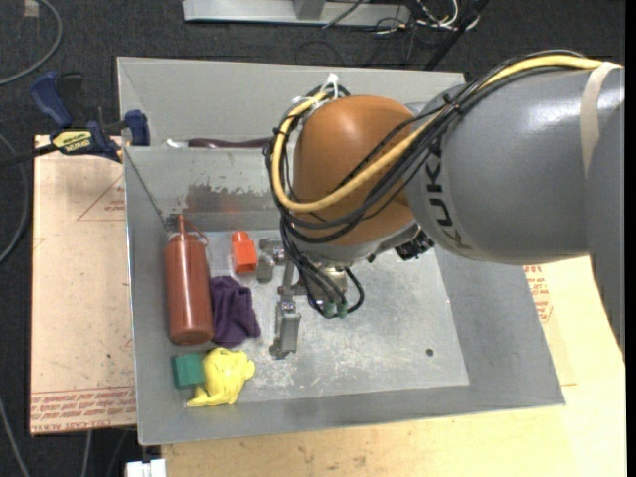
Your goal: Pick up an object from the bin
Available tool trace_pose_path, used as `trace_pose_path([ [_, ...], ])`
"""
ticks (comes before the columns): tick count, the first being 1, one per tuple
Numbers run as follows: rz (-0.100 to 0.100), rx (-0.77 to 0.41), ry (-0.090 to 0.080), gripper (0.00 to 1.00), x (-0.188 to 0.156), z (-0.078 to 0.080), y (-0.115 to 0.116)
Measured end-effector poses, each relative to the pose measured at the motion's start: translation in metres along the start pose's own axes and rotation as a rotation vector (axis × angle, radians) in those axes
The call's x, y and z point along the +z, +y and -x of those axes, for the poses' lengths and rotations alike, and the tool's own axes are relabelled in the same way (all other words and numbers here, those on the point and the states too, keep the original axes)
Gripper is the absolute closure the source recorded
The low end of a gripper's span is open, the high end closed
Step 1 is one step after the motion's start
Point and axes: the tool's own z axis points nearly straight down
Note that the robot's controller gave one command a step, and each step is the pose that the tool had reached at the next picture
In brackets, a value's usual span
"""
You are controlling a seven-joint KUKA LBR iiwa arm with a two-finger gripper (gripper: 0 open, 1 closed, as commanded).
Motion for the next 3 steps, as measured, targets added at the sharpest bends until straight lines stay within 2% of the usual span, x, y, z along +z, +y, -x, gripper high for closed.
trace_pose_path([
  [1,0.002,0.004,-0.008,0.0,-0.005,0.002,-0.001],
  [2,0.003,0.071,-0.008,0.0,0.039,0.004,0.003],
  [3,0.005,0.144,-0.013,0.0,0.096,0.04,0.021],
])
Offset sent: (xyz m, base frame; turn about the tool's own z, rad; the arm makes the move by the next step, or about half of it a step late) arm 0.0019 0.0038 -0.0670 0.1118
